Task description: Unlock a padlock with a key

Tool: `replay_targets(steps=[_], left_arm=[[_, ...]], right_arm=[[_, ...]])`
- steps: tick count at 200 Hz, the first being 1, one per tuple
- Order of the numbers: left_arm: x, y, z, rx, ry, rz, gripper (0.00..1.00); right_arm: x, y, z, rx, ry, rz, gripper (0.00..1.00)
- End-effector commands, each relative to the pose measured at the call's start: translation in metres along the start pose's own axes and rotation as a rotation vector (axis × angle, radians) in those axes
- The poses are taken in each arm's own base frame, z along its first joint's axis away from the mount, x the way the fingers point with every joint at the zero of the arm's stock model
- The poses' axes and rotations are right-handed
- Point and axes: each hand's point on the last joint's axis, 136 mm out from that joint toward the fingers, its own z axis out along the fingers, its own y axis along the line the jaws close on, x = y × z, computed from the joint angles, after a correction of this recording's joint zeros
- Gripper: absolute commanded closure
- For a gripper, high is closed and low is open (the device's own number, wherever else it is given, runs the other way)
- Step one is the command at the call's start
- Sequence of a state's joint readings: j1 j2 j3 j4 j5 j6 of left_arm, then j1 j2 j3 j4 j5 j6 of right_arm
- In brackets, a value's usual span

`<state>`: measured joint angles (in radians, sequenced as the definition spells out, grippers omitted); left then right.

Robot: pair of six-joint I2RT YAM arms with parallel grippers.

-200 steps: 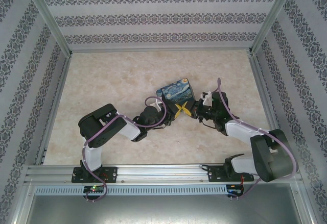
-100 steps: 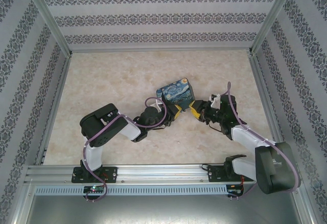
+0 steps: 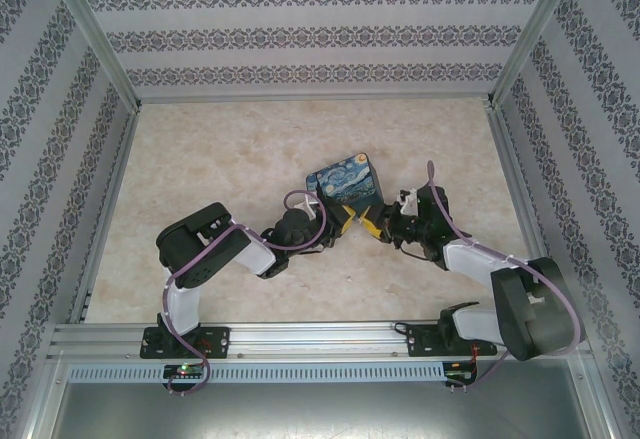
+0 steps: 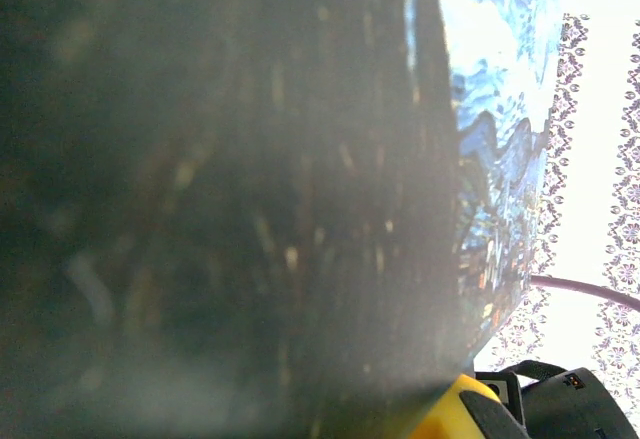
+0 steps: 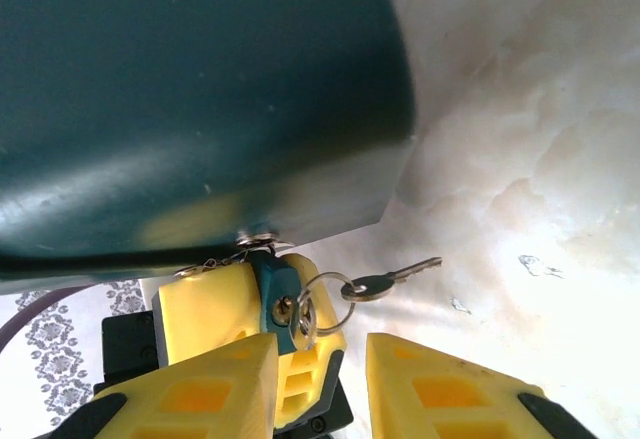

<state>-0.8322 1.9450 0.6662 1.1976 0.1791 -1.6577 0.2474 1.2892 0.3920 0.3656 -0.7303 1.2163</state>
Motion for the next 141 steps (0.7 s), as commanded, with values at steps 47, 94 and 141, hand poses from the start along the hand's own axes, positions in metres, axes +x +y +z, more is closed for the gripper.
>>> replay_targets(steps=[47,94,141], left_arm=[[0.011,-0.02,0.005,0.071,0.035,0.011,1.0],[0.012,-0.022,0.006,0.076,0.039,0.011,1.0],[0.004,-0.013,0.001,0.051,0.001,0.001,1.0]], right_arm=[[-0.012,0.028,0.011,-0.047,-0.013,-0.051,1.0],[-0.005,0.039,0.021,-0.057,0.017,-0.068,1.0],[-0.004,0.034,0.01,-0.056,0.006,-0.073,0.68]])
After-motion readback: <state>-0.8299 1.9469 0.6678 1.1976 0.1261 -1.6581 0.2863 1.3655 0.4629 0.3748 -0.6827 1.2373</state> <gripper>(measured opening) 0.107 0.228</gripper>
